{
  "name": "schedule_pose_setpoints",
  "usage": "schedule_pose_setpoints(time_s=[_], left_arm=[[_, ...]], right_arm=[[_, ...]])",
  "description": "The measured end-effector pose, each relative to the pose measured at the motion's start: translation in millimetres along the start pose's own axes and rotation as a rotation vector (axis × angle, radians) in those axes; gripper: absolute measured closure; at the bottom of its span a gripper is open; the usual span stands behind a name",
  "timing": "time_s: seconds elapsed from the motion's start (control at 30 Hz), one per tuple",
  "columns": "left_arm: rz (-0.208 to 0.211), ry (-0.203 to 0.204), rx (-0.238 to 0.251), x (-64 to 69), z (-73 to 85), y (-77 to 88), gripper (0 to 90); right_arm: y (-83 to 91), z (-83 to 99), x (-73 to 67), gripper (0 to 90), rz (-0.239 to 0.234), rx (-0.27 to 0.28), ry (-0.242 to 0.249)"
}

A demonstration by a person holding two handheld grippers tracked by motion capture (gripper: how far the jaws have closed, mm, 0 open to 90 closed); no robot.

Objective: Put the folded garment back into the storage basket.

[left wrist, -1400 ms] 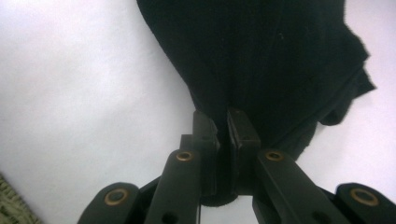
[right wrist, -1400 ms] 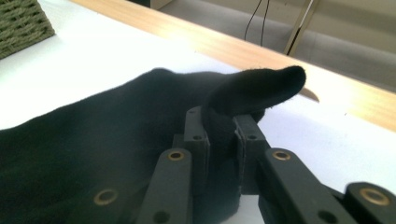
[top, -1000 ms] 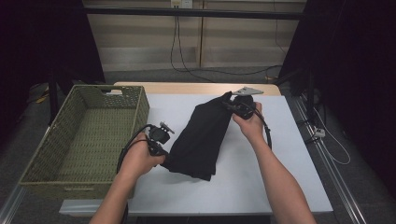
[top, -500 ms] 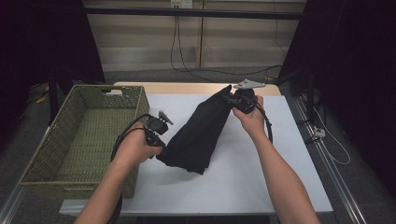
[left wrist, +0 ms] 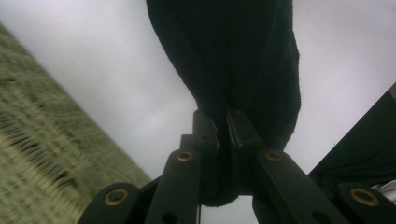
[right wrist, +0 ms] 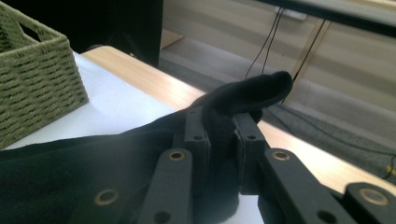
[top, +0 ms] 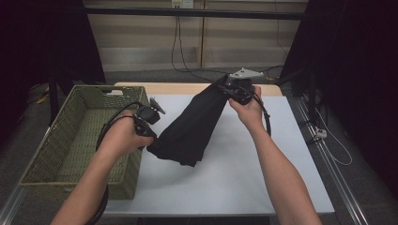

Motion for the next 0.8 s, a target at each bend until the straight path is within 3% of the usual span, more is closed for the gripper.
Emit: schedule_pose_setpoints(time_s=[0.43,0.8], left_arm=[[-0.028,-0.005,-0.019,-3.2,-6.8,40.7,83.8],[-0.056,-0.006,-0.023,-2.1,-19.0,69.7,83.9]], right_arm=[[5.8,-32.5,-7.5,79.2,-0.006,0.03,0.014],[13.5,-55.3,-3.4,79.3,-0.001,0.053,0.017]])
Point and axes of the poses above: each handheld gripper's, and its own axes: y roughly backward along the jaws, z roughly out of its underside, x roughly to its right, the point moved 4 cm from there along -y, roughly forward along the jaws, and after that the axes turned 3 degrees about -x, right-handed, at the moved point
